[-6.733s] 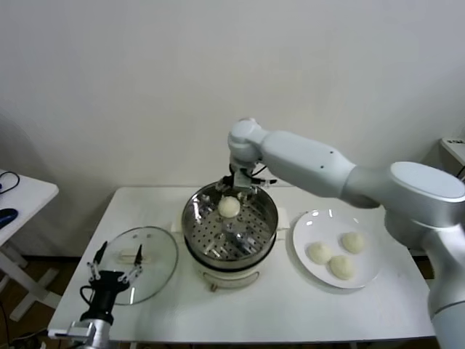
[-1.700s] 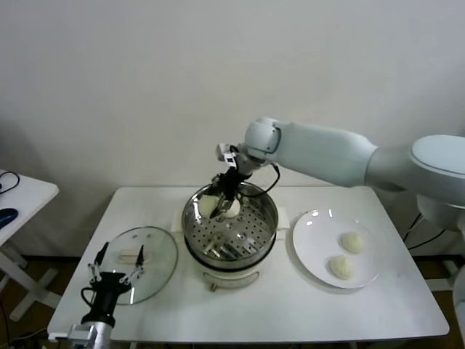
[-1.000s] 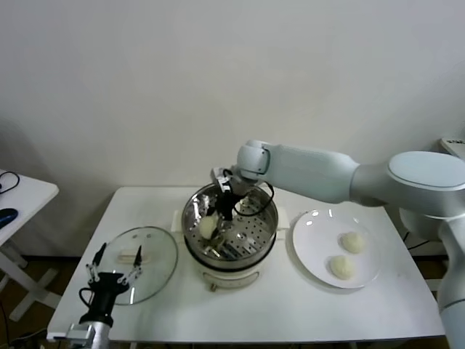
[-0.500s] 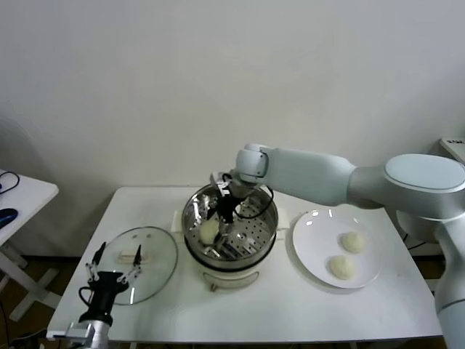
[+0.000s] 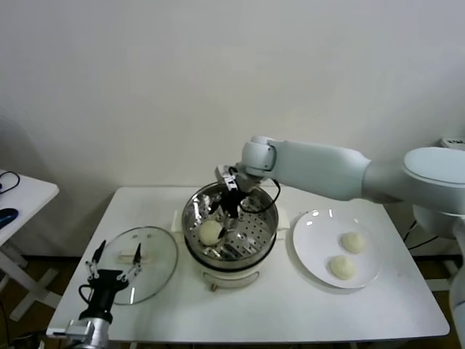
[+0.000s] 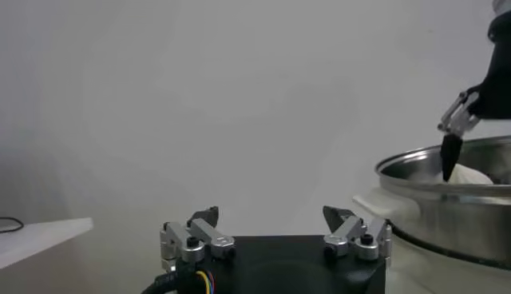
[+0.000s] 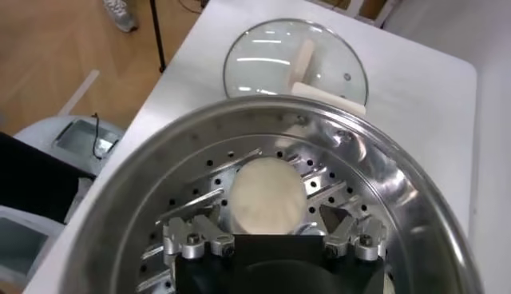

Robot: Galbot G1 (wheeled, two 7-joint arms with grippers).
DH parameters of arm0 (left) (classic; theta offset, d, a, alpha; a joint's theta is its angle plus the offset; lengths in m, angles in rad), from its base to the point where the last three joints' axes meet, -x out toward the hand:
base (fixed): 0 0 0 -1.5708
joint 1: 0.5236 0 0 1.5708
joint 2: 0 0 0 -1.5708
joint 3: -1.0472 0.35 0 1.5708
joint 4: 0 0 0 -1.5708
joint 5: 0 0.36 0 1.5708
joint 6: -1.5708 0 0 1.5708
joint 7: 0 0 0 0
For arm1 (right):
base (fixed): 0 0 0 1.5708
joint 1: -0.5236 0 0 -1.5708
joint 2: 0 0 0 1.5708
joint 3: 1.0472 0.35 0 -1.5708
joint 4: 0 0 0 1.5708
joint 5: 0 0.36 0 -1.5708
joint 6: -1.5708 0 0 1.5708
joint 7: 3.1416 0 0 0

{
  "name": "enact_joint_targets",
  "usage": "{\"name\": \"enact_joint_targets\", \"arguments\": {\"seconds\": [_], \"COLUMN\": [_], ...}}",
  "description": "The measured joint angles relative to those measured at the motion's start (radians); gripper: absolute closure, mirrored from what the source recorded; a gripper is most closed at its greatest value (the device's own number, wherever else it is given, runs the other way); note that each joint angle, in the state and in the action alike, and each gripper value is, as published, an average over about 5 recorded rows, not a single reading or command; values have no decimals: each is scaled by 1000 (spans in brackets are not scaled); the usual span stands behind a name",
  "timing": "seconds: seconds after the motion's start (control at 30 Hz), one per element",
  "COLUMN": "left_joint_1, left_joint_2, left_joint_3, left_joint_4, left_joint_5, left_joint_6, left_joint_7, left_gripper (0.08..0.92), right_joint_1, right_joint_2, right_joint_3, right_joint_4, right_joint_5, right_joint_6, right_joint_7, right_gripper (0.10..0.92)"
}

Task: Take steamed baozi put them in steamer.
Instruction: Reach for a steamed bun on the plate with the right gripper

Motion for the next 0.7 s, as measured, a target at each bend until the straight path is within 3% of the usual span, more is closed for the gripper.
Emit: {"name": "enact_joint_targets", "arguments": {"seconds": [0.3, 0.7], "left_joint_1": [-14, -39], "left_joint_2": [8, 21], "left_joint_3": [10, 23], "left_joint_4": [11, 0], "left_joint_5": [-7, -20], "left_joint_6": [4, 1], "left_joint_7": [-10, -19], "left_gripper": [177, 177], "right_joint_1": [174, 68], "right_joint_2": [-241, -612], "right_joint_3": [-70, 9], "right_joint_4": [170, 223], "right_joint_5": [-33, -312], "right_joint_6": [55, 143], "right_joint_7": [-76, -154], "right_gripper": [203, 203]}}
